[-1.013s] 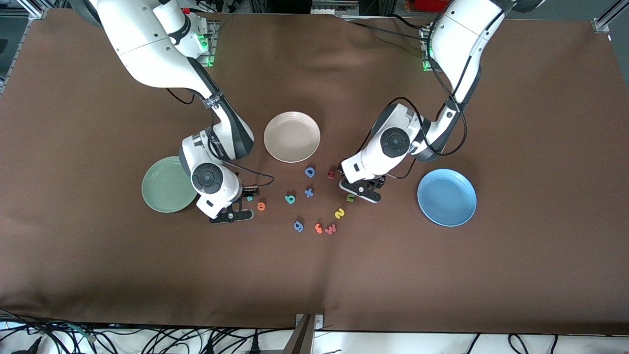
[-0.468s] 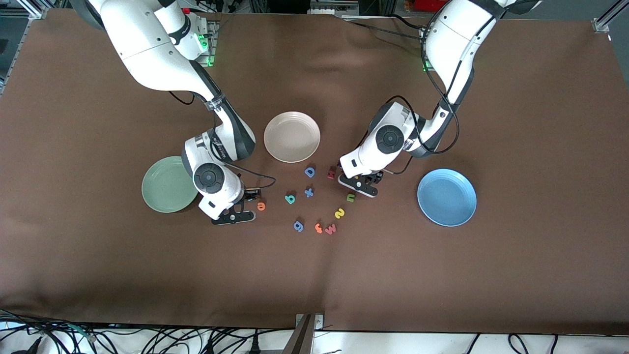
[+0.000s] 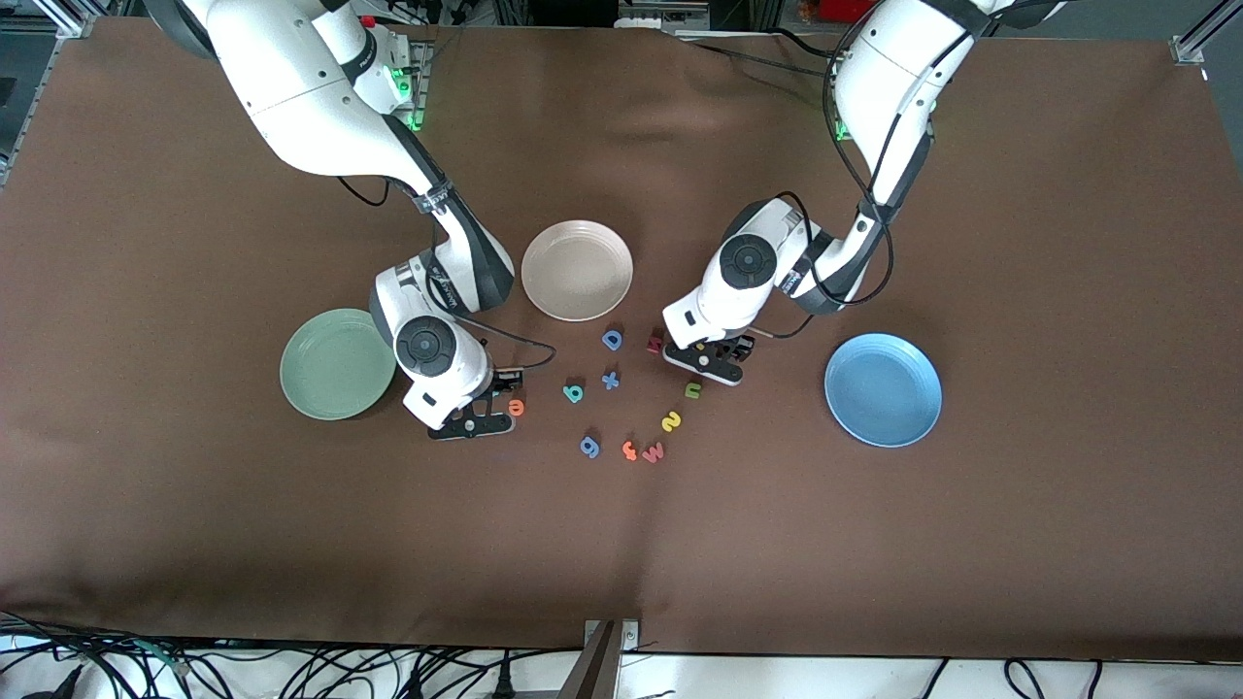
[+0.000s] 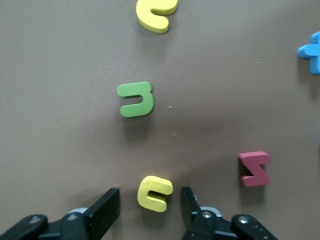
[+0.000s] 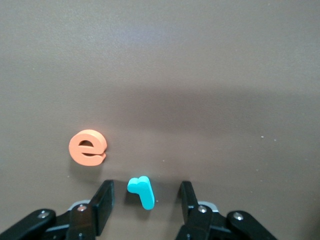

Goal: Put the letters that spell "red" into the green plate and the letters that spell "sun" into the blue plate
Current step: 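Grasp the cyan 1 with the right gripper while the left grasps yellow c, then place the cyan 1 on the green plate while the left places yellow c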

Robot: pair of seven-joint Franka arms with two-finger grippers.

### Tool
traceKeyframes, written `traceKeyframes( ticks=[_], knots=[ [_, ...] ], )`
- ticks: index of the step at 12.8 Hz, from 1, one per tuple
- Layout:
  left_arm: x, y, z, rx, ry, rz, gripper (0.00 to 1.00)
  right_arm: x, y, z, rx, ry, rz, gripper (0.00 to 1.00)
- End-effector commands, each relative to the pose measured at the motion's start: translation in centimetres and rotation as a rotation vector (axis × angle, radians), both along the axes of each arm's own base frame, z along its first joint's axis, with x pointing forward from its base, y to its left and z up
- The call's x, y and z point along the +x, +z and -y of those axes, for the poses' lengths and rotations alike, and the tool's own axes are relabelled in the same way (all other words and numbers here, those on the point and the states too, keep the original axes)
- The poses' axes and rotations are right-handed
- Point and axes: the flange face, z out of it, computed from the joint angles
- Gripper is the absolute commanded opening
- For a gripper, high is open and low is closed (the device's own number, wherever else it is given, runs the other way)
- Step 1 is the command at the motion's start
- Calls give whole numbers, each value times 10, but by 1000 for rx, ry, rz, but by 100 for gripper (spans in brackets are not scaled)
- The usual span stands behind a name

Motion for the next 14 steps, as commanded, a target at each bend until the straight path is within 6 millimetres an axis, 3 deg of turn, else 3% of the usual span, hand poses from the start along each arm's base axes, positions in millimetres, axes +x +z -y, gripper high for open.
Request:
traceKeyframes(
  ticks=[1, 2, 4, 5, 6, 9, 12, 14],
  knots=[
    [0, -7, 1, 19, 8, 14, 57, 3, 0, -3, 6, -11, 7, 43],
    [0, -6, 1, 20, 9, 15, 55, 3, 0, -3, 6, -11, 7, 29],
    [0, -5, 1, 19, 9, 16, 31, 4, -1, -2, 5, -12, 6, 0],
    [0, -4, 1, 18, 8, 17, 16, 4, 1, -3, 8, -11, 6, 0],
    [0, -1, 2, 17, 7, 19, 8, 4, 1, -2, 7, -12, 6, 0],
    [3, 5, 2, 15, 10, 24, 5, 13, 23, 7, 12, -11, 30, 0],
    [14, 33, -1, 27, 18, 29, 5, 21, 74, 28, -3, -47, 24, 0],
    [27, 59, -15, 54, 33, 20, 5, 26, 104, 59, -43, -83, 13, 0]
  ],
)
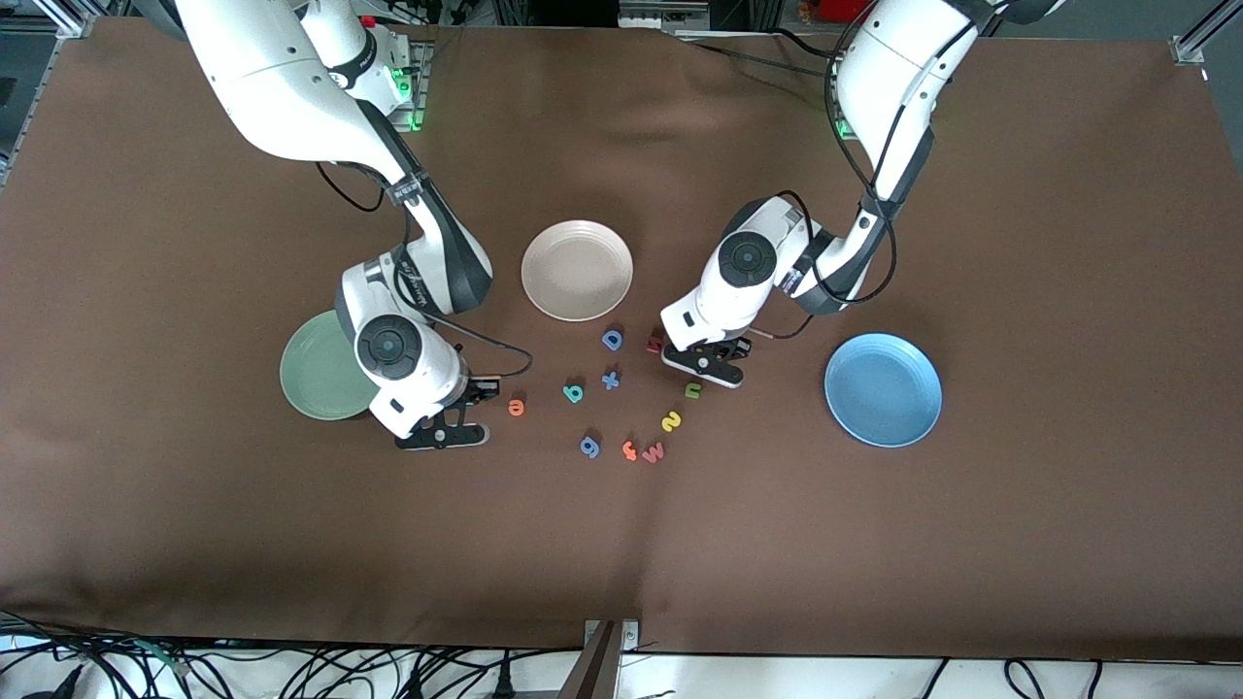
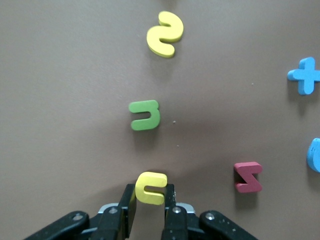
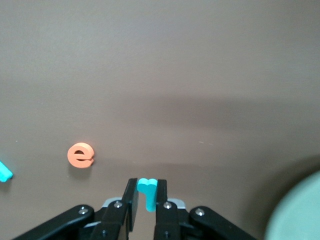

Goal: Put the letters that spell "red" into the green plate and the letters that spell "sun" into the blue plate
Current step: 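Place the cyan 1 on the green plate while the left places yellow c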

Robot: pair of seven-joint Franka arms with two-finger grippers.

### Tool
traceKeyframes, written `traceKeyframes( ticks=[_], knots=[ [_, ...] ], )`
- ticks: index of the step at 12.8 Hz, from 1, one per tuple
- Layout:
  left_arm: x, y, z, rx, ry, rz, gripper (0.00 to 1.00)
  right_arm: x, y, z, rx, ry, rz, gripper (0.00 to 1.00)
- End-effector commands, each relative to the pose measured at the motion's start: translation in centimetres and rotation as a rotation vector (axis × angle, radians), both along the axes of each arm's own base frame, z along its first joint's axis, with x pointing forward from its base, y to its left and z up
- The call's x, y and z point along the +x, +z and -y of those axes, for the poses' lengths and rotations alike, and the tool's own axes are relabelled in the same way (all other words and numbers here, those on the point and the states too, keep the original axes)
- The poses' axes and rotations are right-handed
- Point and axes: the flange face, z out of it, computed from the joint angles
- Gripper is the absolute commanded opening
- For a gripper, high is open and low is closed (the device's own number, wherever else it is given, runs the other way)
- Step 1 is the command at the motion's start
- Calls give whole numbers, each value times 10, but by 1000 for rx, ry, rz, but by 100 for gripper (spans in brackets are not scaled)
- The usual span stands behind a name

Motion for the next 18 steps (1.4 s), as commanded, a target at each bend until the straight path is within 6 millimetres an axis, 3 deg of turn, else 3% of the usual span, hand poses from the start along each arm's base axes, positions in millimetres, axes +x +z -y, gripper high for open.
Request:
traceKeyframes(
  ticks=[1, 4, 7, 10, 12, 13, 14, 15, 16, 18],
  knots=[
    [25, 48, -31, 50, 29, 6, 5, 2, 45, 39, -45, -47, -20, 0],
    [61, 61, -93, 57, -62, -20, 6, -3, 61, 92, -93, -81, -39, 0],
    [88, 50, -174, 54, -181, -40, 6, -9, 69, 155, -122, -73, -52, 0],
    [98, 41, -243, 43, -245, -63, 7, -22, 44, 214, -141, -50, -69, 0],
    [92, 25, -279, 33, -274, -97, 10, -40, 12, 234, -136, -37, -29, 0],
    [92, 23, -289, 18, -273, -103, 19, -47, -3, 243, -135, -43, -15, 0],
    [92, 23, -286, 9, -269, -104, 49, -53, -17, 248, -132, -41, -2, 0],
    [92, 24, -283, 6, -272, -102, 63, -56, -26, 249, -133, -39, 5, 0],
    [92, 24, -281, 7, -275, -102, 95, -57, -33, 253, -131, -50, 6, 0],
    [94, 34, -273, 5, -289, -87, 99, -57, -40, 256, -108, -78, 3, 0]
  ],
)
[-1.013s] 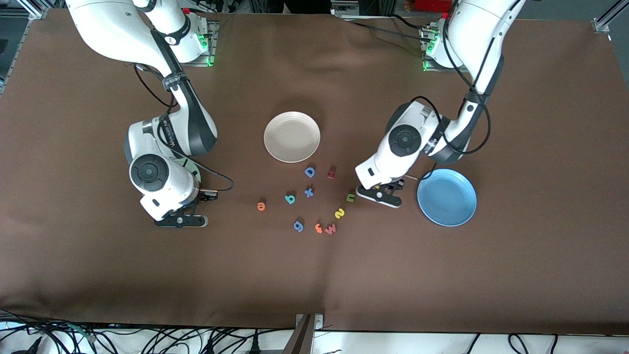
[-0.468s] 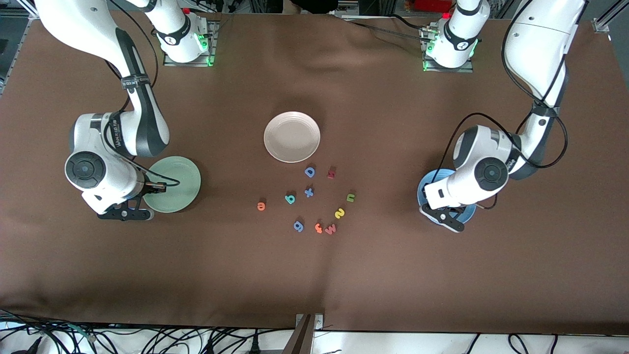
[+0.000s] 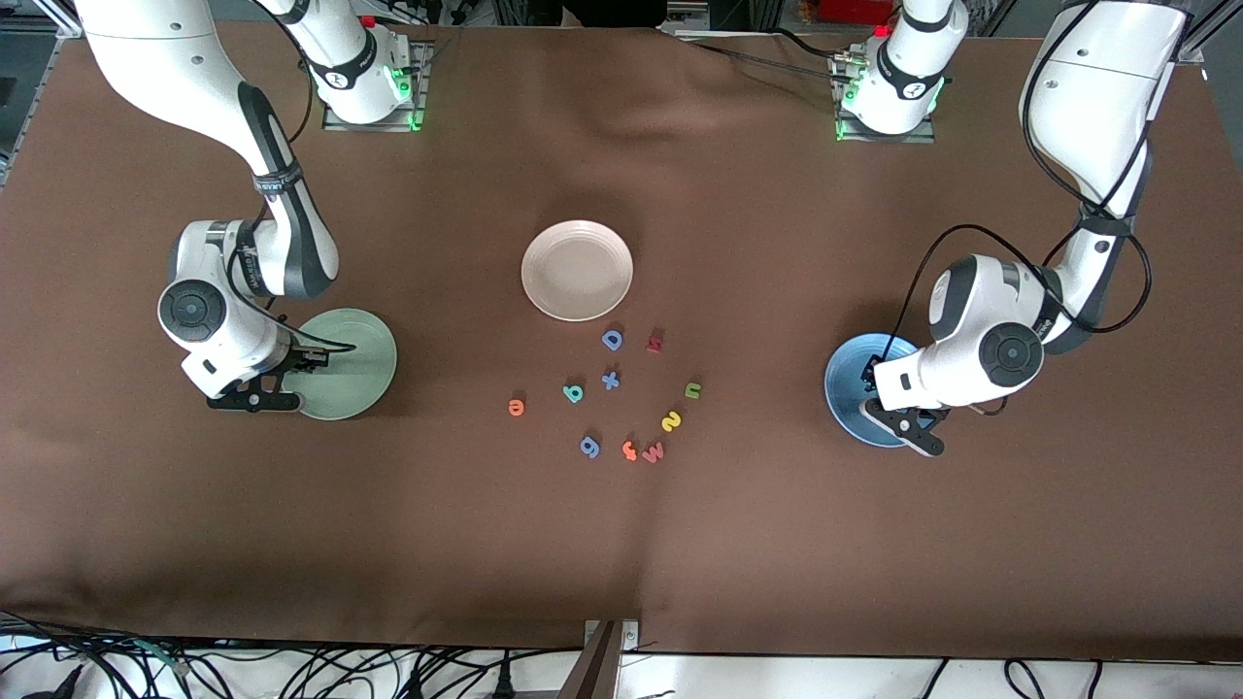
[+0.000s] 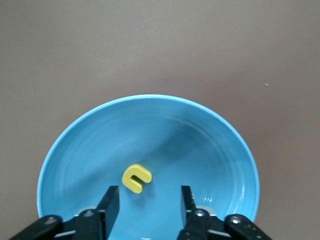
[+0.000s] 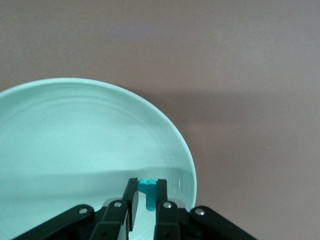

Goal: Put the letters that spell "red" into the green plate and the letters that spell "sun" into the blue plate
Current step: 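Place the cyan 1 on the green plate while the left places yellow c, then grasp the green u with the left gripper while the right reaches orange e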

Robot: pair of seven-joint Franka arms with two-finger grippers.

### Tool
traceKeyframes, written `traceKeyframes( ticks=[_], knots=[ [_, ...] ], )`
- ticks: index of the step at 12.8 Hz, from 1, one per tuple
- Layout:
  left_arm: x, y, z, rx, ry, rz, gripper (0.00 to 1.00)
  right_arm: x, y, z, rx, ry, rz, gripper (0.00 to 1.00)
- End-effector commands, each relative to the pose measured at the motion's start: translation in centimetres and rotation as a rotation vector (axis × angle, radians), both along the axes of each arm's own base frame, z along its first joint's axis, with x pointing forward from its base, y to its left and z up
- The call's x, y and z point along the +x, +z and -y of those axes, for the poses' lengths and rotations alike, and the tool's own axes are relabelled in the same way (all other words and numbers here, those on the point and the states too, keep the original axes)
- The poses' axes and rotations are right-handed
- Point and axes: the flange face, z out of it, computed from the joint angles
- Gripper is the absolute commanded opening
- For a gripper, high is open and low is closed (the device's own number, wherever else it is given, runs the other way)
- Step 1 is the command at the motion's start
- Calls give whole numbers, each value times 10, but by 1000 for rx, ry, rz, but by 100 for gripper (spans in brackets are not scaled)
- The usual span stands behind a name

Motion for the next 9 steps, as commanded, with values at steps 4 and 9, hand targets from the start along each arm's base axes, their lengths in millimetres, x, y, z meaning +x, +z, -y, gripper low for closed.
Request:
traceKeyframes(
  ticks=[4, 9],
  knots=[
    [2, 46, 85, -89, -98, 69, 91, -5, -12, 1, 88, -54, -3, 0],
    [-20, 27, 199, -158, 72, 82, 91, -5, -19, 9, 94, -41, -2, 0]
  ],
)
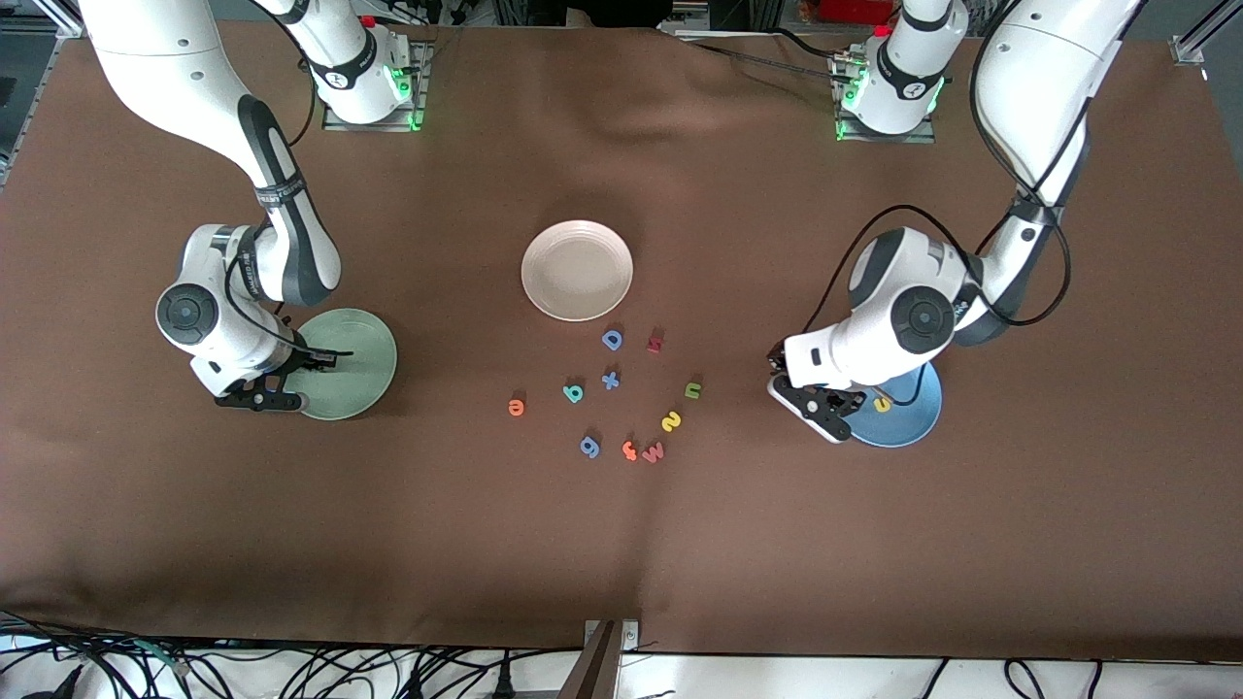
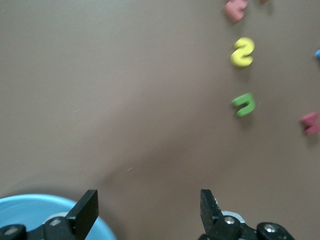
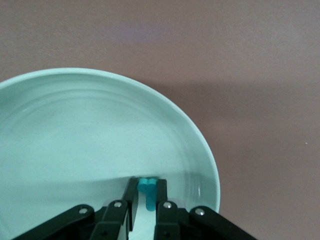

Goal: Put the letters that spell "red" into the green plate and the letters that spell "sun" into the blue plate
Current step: 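Grasp the green u with the left gripper while the right reaches orange e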

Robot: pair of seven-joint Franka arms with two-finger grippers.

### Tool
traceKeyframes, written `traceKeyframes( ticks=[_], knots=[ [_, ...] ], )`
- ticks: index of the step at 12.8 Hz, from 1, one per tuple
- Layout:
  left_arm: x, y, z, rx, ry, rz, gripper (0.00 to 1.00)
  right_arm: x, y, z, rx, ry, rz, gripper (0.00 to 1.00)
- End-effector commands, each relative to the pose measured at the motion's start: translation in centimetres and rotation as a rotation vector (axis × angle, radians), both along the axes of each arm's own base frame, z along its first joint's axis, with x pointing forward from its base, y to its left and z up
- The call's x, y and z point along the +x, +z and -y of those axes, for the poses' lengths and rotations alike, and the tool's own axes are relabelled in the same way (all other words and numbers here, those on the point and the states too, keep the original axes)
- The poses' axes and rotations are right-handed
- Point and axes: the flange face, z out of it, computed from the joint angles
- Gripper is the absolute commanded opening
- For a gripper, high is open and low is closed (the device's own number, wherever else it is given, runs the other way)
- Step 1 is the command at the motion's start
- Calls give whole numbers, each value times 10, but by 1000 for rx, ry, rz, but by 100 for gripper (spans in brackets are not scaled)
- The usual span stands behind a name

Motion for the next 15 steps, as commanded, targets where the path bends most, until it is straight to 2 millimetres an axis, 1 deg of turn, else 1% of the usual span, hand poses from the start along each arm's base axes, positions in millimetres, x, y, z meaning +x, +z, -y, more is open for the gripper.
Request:
traceKeyframes(
  ticks=[1, 2, 3, 4, 5, 7, 8, 9, 10, 11, 12, 14, 15],
  knots=[
    [-14, -23, 61, -31, 111, -2, 91, 0, 0, 4, 21, 7, 10, 18],
    [-22, -33, 79, -39, 117, 0, 91, 0, 1, 3, 21, 9, 11, 37],
    [-29, -41, 95, -54, 123, 10, 89, 1, 2, 3, 21, 7, 15, 56],
    [-34, -45, 108, -68, 153, 19, 88, 1, 2, 3, 22, 5, 15, 70],
    [-40, -52, 116, -67, 179, 12, 88, 2, 3, 2, 22, 4, 18, 79],
    [-34, -61, 115, -53, 192, 26, 87, 9, 16, -1, 26, 10, 38, 92],
    [-27, -66, 114, -45, 199, 37, 87, 14, 25, -4, 29, 13, 55, 97],
    [-18, -67, 113, -37, 203, 57, 85, 19, 36, -10, 34, 19, 58, 98],
    [-12, -73, 111, -19, 209, 69, 85, 23, 44, -16, 38, 16, 44, 98],
    [-11, -76, 114, -14, 208, 75, 85, 29, 55, -30, 43, -8, 28, 98],
    [-12, -79, 115, -11, 225, 70, 82, 35, 66, -50, 54, -33, 17, 98],
    [-17, -81, 122, -11, 250, 61, 82, 45, 85, -80, 72, -61, 16, 98],
    [-18, -81, 123, -12, 253, 60, 82, 48, 93, -98, 81, -67, 22, 98]
  ],
)
